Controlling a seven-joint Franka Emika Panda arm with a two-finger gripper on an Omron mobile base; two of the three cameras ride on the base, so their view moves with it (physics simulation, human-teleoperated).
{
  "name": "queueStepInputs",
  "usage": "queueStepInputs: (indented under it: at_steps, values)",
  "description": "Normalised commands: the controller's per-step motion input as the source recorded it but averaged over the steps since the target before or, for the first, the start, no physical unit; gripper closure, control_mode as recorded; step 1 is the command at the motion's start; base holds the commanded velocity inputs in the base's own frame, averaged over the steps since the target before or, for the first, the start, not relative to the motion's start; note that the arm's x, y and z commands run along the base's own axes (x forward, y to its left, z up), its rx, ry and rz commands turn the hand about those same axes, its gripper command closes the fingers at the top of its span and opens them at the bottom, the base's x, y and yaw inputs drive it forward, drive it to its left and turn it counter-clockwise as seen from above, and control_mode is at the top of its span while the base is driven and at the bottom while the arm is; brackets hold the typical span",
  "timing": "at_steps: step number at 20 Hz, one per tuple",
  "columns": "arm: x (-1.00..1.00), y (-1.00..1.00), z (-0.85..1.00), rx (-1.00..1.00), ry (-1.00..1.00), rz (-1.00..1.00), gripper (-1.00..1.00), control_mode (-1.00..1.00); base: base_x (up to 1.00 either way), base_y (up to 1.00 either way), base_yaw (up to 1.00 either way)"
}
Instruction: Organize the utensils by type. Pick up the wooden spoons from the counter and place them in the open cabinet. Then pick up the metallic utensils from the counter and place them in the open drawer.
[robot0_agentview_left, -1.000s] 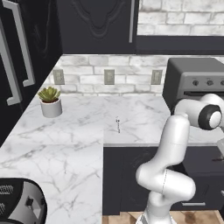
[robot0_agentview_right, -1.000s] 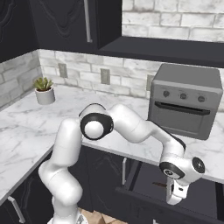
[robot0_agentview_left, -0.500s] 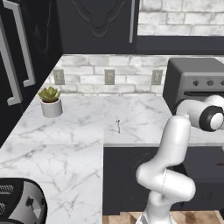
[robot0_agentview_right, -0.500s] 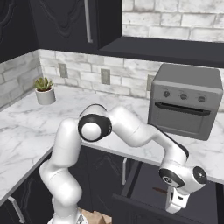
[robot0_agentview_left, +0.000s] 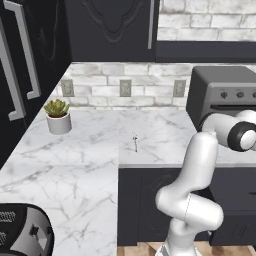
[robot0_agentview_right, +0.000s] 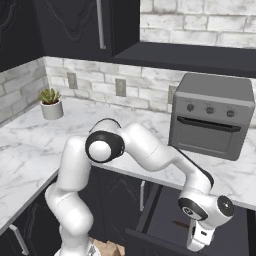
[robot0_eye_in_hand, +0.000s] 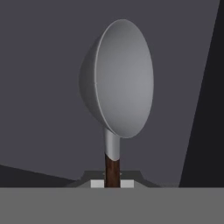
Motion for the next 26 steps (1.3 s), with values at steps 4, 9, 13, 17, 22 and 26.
queueStepInputs:
  at_steps: [4, 9, 13, 17, 22, 26]
  values:
    - [0.06, 0.38, 0.06, 0.0, 0.0, 0.0, 1.0, -1.0, 0.0, 0.0, 0.0]
    - [0.12, 0.3, 0.0, -0.08, 0.0, 0.0, 1.0, -1.0, 0.0, 0.0, 0.0]
    - [0.27, 0.29, -0.02, -0.24, 0.03, 0.0, 1.0, -1.0, 0.0, 0.0, 0.0]
    - [0.18, 0.24, -0.2, -0.23, 0.1, 0.0, 1.0, -1.0, 0.0, 0.0, 0.0]
    - [0.18, 0.1, -0.36, -0.17, 0.22, 0.01, 1.0, -1.0, 0.0, 0.0, 0.0]
    - [0.32, 0.0, -0.23, 0.0, 0.28, 0.0, 1.0, -1.0, 0.0, 0.0, 0.0]
